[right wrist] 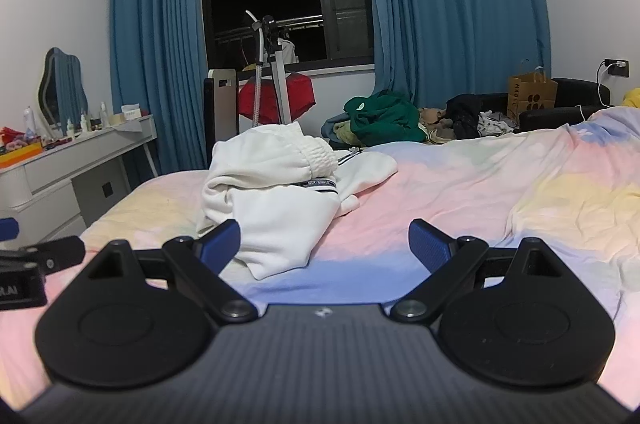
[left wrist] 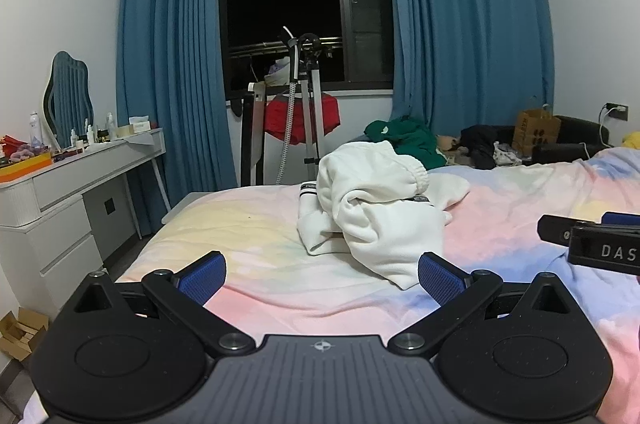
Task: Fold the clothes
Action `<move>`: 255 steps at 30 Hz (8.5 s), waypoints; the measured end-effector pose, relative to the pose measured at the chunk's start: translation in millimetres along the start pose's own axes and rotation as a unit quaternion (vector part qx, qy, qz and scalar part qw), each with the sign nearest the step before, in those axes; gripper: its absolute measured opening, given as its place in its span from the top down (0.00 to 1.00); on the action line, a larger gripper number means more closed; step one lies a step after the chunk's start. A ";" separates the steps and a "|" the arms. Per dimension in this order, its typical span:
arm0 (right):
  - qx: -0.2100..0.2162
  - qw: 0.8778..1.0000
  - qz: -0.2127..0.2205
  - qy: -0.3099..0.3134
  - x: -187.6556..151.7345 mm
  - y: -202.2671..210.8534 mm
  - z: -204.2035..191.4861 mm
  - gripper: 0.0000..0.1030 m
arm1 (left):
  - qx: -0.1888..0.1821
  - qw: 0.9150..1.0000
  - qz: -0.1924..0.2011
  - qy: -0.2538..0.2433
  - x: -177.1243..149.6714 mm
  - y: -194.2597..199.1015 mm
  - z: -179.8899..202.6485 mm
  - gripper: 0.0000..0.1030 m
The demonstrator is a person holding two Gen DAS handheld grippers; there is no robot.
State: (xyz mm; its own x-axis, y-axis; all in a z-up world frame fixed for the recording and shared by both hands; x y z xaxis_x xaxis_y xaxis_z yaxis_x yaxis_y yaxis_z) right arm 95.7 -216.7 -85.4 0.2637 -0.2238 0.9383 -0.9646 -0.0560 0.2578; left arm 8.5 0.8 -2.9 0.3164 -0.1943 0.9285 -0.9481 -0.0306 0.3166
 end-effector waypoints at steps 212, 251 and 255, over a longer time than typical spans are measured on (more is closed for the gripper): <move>0.184 0.939 -0.250 -0.151 -57.8 -46.6 -63.1 0.90 | -0.031 0.980 -0.019 0.194 84.0 -173.7 -209.1 0.91; 0.226 0.960 -0.160 -0.050 -7.1 -40.4 -117.0 0.19 | -0.006 0.988 -0.072 0.139 41.0 -92.6 -185.6 0.10; 0.190 0.973 -0.129 -0.022 21.3 -33.3 -74.9 0.19 | -0.032 0.989 -0.052 0.133 44.1 -76.7 -134.1 0.03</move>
State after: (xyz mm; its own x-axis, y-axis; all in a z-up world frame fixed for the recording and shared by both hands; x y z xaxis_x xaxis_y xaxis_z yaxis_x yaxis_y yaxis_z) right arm 133.8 -146.7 -56.6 0.5047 -0.1959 0.8408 -0.8011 -0.4691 0.3717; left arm 99.7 126.1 39.8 0.4174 0.0716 0.9059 -0.9087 0.0271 0.4166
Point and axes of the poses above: each gripper's, at about its wrist camera, not at the fingertips, and y roughly against the way its jaws point, z to its right, x to its top, the point moved 1 cm from there along -y, roughly the way its jaws point, and after that the axes turned 6 degrees about -y, right-handed, at the moved point
